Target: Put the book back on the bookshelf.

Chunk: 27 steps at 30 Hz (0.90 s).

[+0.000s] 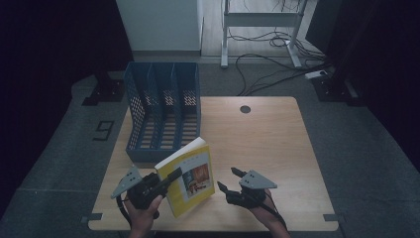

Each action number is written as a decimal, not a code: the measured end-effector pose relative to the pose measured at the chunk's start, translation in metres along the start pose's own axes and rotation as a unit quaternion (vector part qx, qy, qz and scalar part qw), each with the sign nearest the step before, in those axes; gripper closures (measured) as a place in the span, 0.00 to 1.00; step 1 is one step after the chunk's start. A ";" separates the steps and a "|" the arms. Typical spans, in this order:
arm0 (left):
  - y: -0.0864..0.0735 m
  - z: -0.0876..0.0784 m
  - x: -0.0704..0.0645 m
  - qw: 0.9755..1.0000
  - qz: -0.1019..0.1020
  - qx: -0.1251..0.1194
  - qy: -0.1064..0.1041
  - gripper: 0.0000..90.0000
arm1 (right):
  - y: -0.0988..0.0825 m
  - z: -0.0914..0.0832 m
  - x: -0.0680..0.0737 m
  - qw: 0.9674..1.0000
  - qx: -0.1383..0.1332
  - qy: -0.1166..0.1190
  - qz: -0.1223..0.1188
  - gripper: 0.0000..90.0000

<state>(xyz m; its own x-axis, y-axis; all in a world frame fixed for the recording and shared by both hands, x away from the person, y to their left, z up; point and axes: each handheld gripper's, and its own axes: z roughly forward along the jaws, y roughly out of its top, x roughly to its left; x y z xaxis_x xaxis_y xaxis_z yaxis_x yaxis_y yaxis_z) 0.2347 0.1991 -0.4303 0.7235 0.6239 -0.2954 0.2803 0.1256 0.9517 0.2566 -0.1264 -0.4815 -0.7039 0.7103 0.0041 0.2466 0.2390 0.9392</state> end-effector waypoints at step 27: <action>0.043 0.002 -0.005 0.996 -0.011 -0.040 0.074 0.84 | -0.033 0.010 -0.036 0.994 0.044 -0.009 0.102 0.35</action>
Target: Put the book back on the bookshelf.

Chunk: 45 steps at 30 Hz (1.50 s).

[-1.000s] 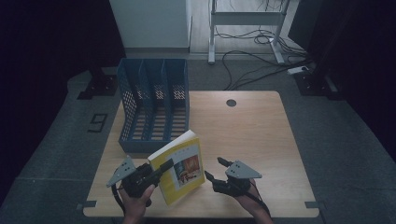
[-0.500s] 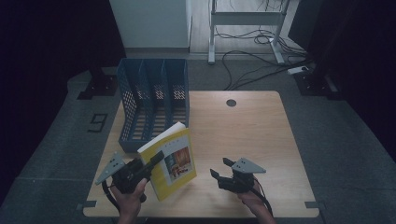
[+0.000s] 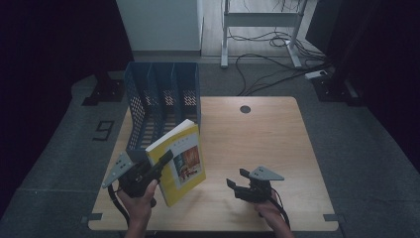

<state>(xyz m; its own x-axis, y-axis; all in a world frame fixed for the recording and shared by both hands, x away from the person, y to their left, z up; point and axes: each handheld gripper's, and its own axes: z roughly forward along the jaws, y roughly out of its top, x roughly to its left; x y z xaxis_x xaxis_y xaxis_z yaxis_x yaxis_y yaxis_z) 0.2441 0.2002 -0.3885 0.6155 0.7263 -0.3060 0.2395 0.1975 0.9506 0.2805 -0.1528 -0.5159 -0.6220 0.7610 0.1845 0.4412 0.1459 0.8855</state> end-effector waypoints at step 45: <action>0.056 0.029 0.020 1.000 -0.012 -0.018 -0.001 0.84 | -0.030 0.017 -0.027 0.993 0.103 -0.050 0.015 0.34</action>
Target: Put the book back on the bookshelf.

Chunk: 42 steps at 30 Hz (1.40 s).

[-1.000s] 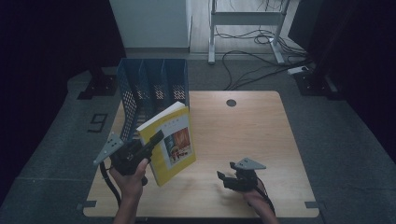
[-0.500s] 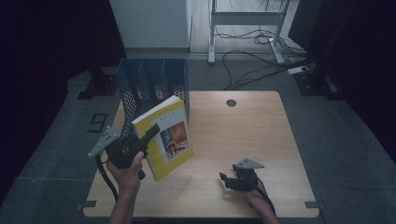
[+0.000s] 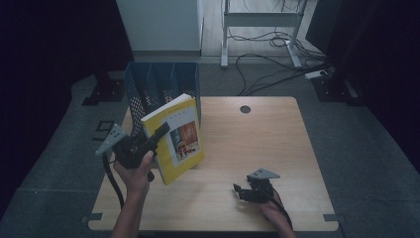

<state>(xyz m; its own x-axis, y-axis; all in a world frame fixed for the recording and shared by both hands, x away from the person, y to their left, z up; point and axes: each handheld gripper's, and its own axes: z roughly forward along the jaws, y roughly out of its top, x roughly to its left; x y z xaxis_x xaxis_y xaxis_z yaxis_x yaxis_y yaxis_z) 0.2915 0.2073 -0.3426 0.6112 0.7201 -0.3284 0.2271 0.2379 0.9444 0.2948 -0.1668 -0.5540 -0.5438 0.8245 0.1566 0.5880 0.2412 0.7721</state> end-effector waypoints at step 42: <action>0.022 0.044 0.022 0.998 0.004 -0.010 0.067 0.84 | 0.000 0.000 -0.002 1.000 -0.002 0.009 0.009 0.33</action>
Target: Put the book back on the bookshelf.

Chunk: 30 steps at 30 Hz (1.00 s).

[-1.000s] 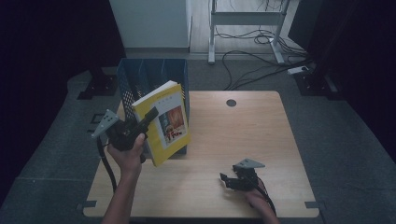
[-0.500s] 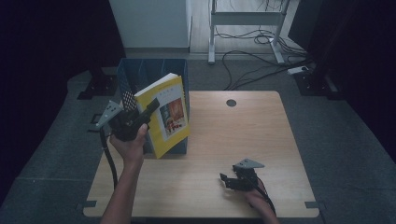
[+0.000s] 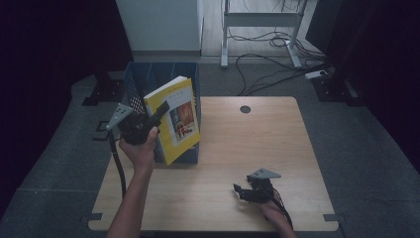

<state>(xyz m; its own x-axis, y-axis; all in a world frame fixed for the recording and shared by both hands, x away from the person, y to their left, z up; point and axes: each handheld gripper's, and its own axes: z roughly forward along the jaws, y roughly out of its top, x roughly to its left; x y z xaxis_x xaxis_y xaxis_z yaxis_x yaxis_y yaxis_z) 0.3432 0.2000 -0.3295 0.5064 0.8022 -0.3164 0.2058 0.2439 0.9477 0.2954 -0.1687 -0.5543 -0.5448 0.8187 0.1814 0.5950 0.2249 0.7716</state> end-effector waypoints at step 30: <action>-0.006 0.032 0.023 0.999 -0.004 0.018 0.045 0.83 | 0.000 0.000 -0.003 1.000 -0.004 0.010 0.011 0.33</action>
<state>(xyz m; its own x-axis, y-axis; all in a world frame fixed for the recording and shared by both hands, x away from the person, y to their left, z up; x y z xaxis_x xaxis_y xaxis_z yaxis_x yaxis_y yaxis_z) 0.3803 0.1993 -0.3436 0.4281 0.8464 -0.3166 0.2396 0.2315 0.9429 0.2972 -0.1716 -0.5547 -0.5442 0.8121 0.2106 0.6015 0.2027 0.7727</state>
